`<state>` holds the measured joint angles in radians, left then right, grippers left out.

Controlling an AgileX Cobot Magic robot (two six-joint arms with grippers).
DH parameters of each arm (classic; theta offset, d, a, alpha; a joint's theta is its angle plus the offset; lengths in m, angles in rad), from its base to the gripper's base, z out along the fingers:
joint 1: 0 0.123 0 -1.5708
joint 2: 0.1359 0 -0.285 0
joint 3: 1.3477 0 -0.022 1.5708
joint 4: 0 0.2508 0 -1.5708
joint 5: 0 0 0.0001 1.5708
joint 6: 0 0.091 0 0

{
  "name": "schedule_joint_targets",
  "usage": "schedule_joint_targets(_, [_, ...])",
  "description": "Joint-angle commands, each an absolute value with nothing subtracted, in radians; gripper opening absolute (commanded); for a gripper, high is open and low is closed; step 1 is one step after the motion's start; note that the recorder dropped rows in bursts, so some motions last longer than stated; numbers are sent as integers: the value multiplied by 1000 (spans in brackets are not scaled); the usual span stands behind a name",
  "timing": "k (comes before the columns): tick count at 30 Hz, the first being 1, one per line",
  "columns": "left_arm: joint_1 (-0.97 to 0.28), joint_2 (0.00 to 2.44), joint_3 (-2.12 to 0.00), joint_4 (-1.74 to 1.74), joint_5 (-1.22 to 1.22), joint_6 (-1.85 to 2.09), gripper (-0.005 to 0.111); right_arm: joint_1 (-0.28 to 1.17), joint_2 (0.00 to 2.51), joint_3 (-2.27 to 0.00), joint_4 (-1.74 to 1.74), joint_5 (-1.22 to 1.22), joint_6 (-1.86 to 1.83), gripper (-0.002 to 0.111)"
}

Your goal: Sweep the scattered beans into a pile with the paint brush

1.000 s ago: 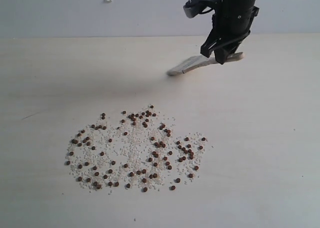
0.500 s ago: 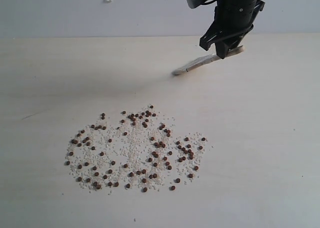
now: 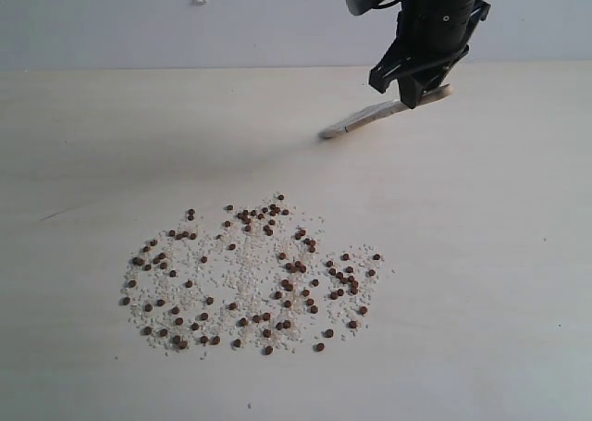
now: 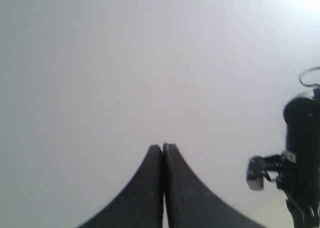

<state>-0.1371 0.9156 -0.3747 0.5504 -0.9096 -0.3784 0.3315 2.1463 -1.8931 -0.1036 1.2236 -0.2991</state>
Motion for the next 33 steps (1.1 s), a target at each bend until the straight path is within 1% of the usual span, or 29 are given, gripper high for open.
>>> schedule_joint_targets(1, [-141,1281,-610,849,-950,-399,0,332,2128,-1893,-108,1221,-281,0])
schedule_joint_targets(3, [-141,1436,-729,949,-958,-399,2,332,2128,-1893,-103,1221,-281,0])
schedule_joint_targets(5, [-152,1561,-825,1021,-966,-396,8,332,2128,-1893,-101,1221,-281,0])
schedule_joint_targets(7, [-173,1681,-910,1053,-964,-379,23,332,2128,-1893,-83,1221,-281,0])
schedule_joint_targets(11, [-233,1875,-1025,1062,-966,-257,63,332,2128,-1893,-36,1221,-283,0])
schedule_joint_targets(13, [-269,1966,-1070,1058,-968,-200,77,332,2128,-1893,-36,1221,-285,0])
schedule_joint_targets(14, [-290,2009,-1094,1060,-968,-176,81,330,2128,-1893,-38,1221,-285,0])
schedule_joint_targets(20, [-403,2202,-1217,1007,-910,-31,83,323,2128,-1893,-24,1221,-285,0])
schedule_joint_targets(27, [-477,2337,-1340,1002,-844,8,82,323,2128,-1893,0,1221,-283,0])
schedule_joint_targets(33, [-527,2405,-1458,961,-701,27,82,323,2128,-1893,14,1221,-283,0])
